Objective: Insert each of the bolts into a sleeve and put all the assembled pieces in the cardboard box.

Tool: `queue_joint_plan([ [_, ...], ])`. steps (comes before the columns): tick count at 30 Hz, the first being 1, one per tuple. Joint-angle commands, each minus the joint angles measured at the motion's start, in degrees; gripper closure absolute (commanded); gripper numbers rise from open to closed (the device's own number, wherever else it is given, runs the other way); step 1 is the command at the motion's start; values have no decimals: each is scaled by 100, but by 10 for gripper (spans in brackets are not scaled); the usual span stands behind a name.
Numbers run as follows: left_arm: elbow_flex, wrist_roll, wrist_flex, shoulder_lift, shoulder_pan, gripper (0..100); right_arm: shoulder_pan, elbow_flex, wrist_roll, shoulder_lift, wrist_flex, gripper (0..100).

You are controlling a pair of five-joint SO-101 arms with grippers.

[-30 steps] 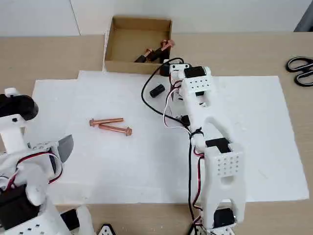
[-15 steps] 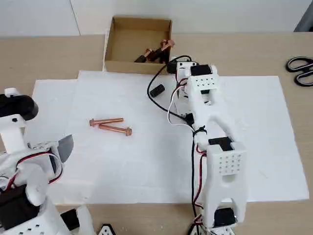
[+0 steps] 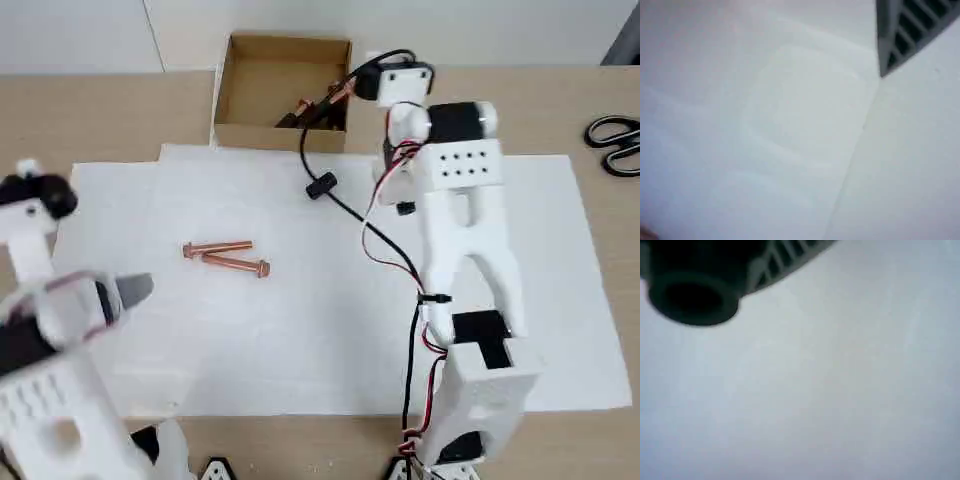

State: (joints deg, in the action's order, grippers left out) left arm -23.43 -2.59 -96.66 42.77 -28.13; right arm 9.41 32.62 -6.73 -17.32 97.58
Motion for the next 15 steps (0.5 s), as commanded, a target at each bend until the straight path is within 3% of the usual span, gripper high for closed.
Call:
queue_joint_plan([
  [1, 945, 18, -53, -1451, 422, 672, -268, 158, -62, 382, 101, 995],
  [3, 1534, 62, -237, -2136, 862, 672, -347, -9, -62, 382, 92, 995],
  [5, 2088, 563, -352, -2716, 1398, 672, -418, -158, -62, 382, 92, 995],
  [8, 2774, 2365, -343, -3420, 2048, 672, -435, -325, -62, 382, 84, 995],
  [10, 3046, 3174, -281, -3824, 2356, 672, -435, -343, -44, 382, 84, 995],
  [15, 3134, 3851, 281, -4615, 2690, 672, -435, -352, -26, 382, 84, 995],
])
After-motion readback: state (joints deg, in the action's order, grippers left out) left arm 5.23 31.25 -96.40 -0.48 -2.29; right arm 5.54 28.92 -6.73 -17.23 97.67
